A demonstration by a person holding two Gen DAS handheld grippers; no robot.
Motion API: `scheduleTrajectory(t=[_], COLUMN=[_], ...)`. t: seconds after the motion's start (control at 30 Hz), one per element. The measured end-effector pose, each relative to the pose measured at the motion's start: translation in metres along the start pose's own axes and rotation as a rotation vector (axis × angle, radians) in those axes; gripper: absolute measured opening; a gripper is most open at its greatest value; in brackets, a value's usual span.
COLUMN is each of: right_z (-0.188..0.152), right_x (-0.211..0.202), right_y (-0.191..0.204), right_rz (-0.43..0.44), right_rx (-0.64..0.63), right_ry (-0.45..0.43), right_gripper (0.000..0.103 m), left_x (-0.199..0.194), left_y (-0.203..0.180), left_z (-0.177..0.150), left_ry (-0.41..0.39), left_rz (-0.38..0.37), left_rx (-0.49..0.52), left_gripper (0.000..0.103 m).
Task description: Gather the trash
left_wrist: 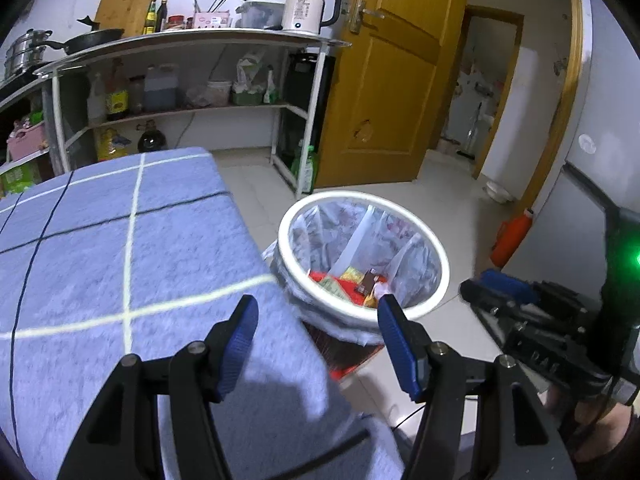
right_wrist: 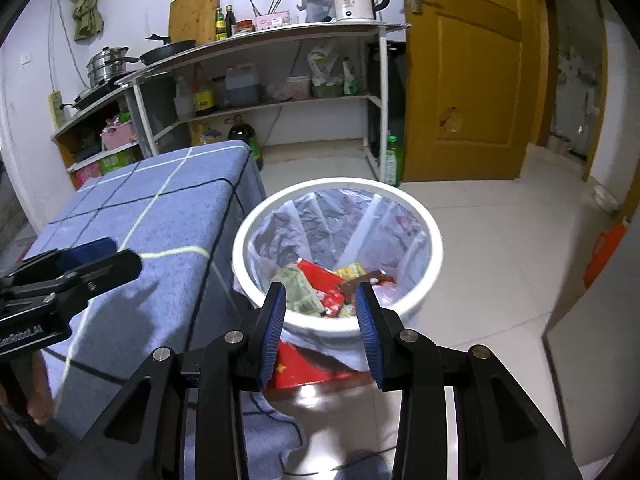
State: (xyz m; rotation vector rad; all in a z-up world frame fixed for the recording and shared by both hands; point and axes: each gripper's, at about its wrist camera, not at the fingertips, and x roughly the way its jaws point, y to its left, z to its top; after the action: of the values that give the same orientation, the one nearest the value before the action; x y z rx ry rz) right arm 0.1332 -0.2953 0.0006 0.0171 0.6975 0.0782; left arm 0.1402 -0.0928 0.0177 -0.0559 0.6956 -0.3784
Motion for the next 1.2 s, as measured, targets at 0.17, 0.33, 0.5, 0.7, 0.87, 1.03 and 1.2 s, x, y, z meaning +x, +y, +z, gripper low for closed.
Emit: scheduleTrajectory(t=[0.17, 0.33, 0.5, 0.7, 0.87, 1.03, 1.2], right_z=[-0.015, -0.026, -0.037, -0.046, -0.047, -0.047, -0.047], right_x=[-0.006, -0.021, -0.032, -0.038, -0.035, -0.036, -0.036], right_y=[0.001, 0.004, 0.008, 0.014, 0.018, 0.019, 0.019], right_rz=[-0.034, -0.054, -0.064, -0.047, -0.034, -0.032, -0.028], right_rx=[0.004, 0.008, -0.003, -0.027, -0.044, -0.044, -0.053], right_ry=[0.002, -0.036, -0.069, -0.085, -0.078, -0.087, -0.089], right_gripper=[0.037, 0.037, 0.037, 0.037, 0.037, 0.037, 0.037], left_x=[-0.003, -0.013, -0.021, -0.030, -0.035, -0.037, -0.039], left_y=[0.002, 0.006, 0.007, 0.010, 0.011, 0.010, 0.008], left_z=[-0.016, -0.028, -0.041, -0.055, -0.062, -0.064, -0.067], left_ry=[0.005, -0.010, -0.023, -0.047, -0.054, -0.059, -0.070], left_rz=[0.015, 0.034, 0.055, 0.092, 0.104, 0.115, 0.130], left_rx=[0.006, -0.001, -0.004, -0.026, -0.035, -0.030, -0.025], left_gripper=[0.064, 0.064, 0.064, 0.064, 0.064, 0.064, 0.064])
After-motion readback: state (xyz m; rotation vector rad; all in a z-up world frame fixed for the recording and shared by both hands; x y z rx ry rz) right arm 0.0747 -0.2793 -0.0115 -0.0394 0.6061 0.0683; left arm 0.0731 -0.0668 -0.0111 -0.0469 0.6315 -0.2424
